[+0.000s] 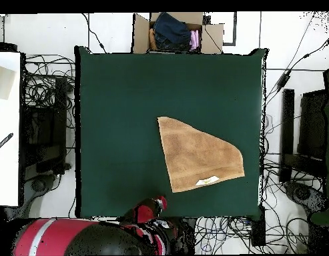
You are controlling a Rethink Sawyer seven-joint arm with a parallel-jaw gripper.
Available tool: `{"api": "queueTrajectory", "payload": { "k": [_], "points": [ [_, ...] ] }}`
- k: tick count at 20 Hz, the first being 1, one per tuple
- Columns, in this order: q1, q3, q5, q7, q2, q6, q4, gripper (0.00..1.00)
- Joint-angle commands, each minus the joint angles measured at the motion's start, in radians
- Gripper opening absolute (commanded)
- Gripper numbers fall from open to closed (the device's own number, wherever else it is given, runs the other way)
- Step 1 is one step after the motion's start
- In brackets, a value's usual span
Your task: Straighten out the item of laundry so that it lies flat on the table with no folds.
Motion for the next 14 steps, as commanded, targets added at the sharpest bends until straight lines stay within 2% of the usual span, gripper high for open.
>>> {"api": "queueTrajectory", "payload": {
  "k": [1,6,9,11,14],
  "points": [
    [0.016,0.080,0.120,0.336,0.015,0.014,-0.006,0.00],
    [-0.015,0.097,0.101,0.321,0.019,0.010,-0.009,0.00],
    [-0.061,0.109,0.059,0.295,0.051,0.009,-0.030,0.00],
    [-0.038,0.086,0.056,0.273,0.078,-0.024,-0.045,0.00],
    [-0.075,0.100,0.020,0.273,0.111,-0.054,-0.060,0.00]
  ]
}}
